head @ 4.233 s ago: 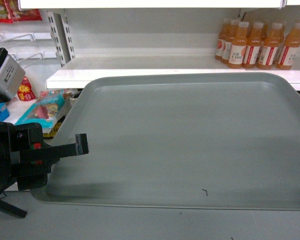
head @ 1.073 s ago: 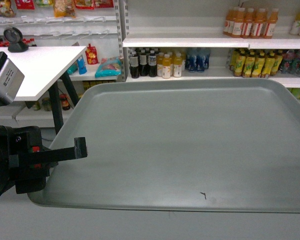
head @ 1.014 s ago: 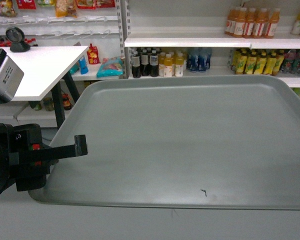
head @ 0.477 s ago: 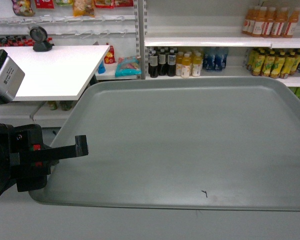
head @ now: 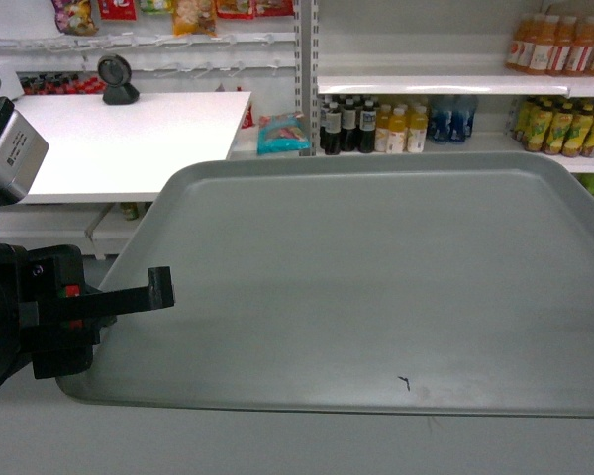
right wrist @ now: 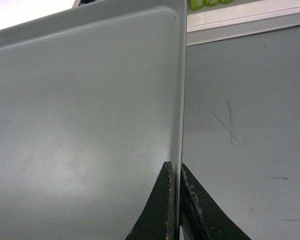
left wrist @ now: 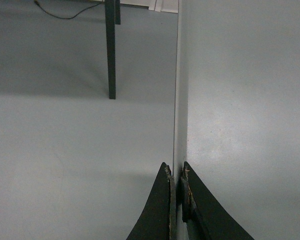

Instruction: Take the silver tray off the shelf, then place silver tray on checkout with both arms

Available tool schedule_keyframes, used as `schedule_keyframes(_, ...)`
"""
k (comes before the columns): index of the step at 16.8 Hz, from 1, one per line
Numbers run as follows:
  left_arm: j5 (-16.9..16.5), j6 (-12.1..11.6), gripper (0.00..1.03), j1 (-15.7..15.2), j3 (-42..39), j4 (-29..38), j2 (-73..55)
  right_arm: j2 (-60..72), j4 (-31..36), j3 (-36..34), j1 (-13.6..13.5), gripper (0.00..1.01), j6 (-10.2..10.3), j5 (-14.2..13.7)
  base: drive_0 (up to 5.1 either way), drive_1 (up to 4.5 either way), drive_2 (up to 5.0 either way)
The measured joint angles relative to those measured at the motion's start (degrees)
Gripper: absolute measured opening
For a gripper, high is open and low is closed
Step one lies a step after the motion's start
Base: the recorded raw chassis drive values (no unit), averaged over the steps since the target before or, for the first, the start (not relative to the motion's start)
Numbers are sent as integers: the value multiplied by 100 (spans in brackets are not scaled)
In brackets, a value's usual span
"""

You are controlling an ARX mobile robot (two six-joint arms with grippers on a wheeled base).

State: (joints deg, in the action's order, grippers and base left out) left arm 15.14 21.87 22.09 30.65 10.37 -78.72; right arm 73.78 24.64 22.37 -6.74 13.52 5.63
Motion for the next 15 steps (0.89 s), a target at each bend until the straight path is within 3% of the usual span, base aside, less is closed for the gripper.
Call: schedule_keyframes(15, 7, 0, 3, -2, 0, -4, 0, 0, 20, 0, -2, 3, 2, -2, -489, 256, 256)
